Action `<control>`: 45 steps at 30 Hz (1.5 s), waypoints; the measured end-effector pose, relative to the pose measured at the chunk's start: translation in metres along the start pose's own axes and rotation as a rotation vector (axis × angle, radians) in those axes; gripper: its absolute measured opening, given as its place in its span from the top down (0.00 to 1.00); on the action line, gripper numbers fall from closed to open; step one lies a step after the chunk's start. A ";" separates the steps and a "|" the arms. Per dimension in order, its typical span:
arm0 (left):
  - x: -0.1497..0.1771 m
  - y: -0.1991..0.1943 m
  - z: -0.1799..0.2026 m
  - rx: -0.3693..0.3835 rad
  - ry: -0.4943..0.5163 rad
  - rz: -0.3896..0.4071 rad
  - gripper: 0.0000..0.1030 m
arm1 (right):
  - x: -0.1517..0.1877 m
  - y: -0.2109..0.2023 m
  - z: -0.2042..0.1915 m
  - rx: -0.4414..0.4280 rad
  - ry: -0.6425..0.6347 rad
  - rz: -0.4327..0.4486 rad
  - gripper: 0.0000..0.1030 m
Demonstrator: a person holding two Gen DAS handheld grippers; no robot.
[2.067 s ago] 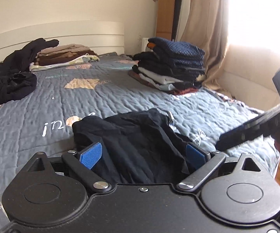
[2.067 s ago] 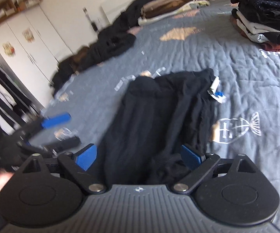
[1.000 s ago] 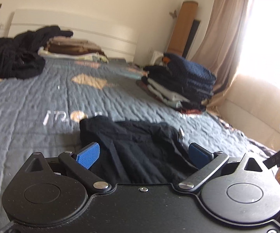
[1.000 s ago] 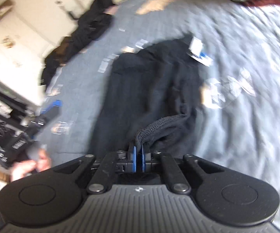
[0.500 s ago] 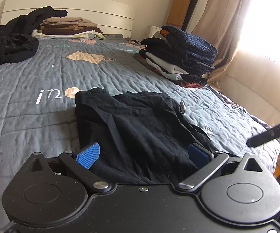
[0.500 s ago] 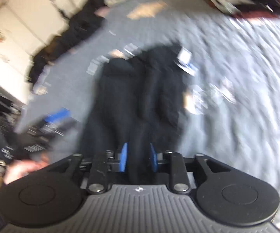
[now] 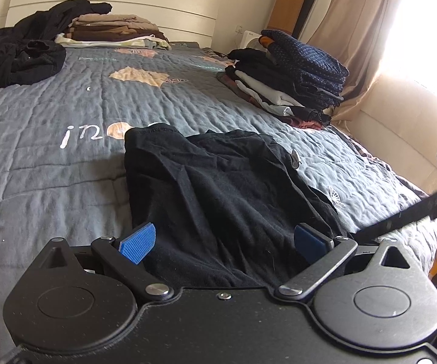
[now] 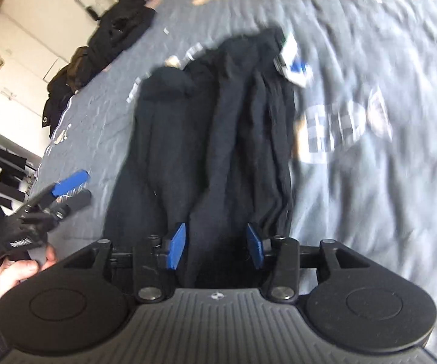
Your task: Fold clothes
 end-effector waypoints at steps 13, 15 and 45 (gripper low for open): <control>0.003 0.007 -0.012 -0.029 -0.008 -0.016 0.05 | -0.107 0.062 -0.035 -0.013 -0.121 0.051 0.40; 0.004 0.010 -0.014 -0.030 -0.010 -0.023 0.05 | -0.114 0.071 -0.038 -0.075 -0.131 0.018 0.40; 0.058 0.062 0.016 0.652 -0.436 -0.173 0.05 | -0.133 0.155 -0.052 -0.450 0.024 -0.287 0.36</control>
Point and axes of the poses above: each gripper's, at about its wrist camera, not at the fingertips, and y roughly the way its jaws point, z to its right, x to its underside, the point moved 4 cm from there along y, roughly the way its jaws point, and after that the axes turned 12 degrees about y, right-handed, at the moved point
